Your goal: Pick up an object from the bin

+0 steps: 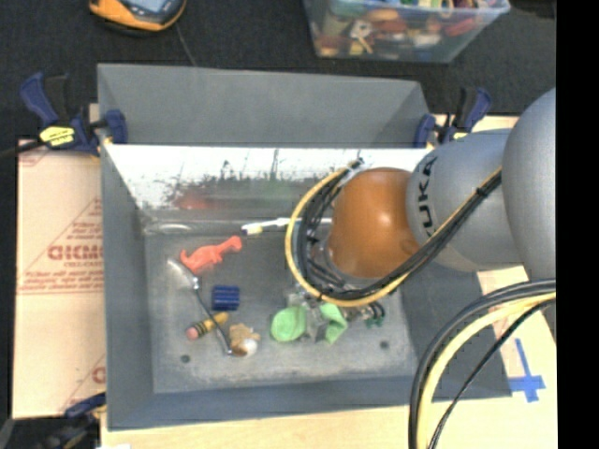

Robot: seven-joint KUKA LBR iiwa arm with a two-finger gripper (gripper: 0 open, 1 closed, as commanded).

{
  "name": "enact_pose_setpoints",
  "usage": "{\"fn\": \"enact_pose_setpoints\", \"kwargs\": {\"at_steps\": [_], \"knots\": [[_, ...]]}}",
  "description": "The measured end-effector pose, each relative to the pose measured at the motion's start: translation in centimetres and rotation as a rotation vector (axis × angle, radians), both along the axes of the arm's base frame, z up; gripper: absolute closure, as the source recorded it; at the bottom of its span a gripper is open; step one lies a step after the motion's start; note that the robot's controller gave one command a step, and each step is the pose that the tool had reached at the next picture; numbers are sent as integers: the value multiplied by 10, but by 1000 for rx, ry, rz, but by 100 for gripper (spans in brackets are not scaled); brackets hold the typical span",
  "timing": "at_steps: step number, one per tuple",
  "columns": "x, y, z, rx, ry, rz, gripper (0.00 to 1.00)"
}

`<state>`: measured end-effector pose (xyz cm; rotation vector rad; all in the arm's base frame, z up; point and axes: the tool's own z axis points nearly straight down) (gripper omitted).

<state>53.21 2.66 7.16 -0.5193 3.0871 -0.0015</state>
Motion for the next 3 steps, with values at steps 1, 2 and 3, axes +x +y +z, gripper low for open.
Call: {"fn": "enact_pose_setpoints", "kwargs": {"at_steps": [1, 2, 3], "knots": [[0, 0, 0, 0, 0, 0, 100], [-4, 0, 15, -1, 14, -1, 100], [-3, 0, 55, -1, 11, -3, 100]]}}
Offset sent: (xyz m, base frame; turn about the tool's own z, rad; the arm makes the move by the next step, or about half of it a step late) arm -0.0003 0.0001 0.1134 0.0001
